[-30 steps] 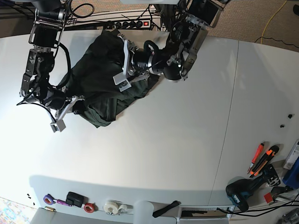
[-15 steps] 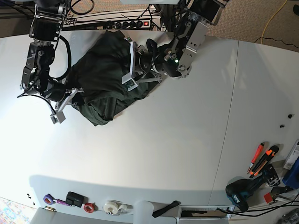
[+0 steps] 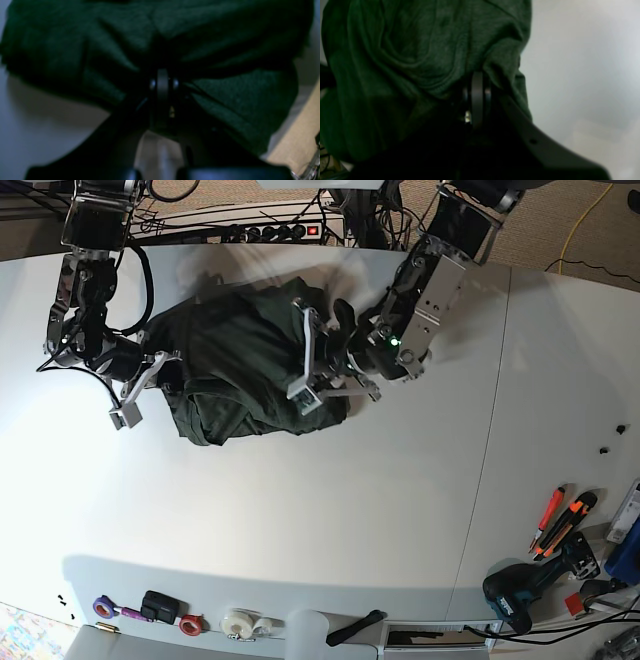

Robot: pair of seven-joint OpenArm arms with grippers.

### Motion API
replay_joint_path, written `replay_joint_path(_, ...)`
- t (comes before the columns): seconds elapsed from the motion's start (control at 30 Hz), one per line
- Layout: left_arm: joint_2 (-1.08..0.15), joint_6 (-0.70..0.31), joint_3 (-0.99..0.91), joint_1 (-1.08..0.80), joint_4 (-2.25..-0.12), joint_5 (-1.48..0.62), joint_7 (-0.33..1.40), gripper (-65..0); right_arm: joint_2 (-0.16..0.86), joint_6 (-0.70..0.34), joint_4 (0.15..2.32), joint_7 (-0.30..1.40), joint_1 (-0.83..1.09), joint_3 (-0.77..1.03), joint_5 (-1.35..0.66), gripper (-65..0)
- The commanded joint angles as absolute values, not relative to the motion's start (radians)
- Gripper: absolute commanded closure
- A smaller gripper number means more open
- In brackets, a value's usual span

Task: Layout the t-shirt on the table in an organized manner, then fold the t-shirt properly
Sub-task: 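Pull the green shirt bundle edges apart with both grippers to square it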

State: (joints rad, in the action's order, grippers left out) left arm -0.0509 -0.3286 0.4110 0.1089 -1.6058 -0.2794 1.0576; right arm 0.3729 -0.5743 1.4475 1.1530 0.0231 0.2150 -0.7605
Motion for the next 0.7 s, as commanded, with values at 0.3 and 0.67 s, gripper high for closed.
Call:
replay_joint_path(0.3, -0.064, -0.285, 0.409, 0.152, -1.620, -0.252, 1.019, 0.0, 0.382, -0.541, 1.524, 1.206, 0.066, 0.228, -0.709, 0.0)
replay_joint_path(0.67, -0.064, -0.413, 0.336, 0.150, -1.677, -0.612, 0.917, 0.0, 0.383, -0.550, 1.524, 1.115, -0.031, 0.530, -0.714, 0.0)
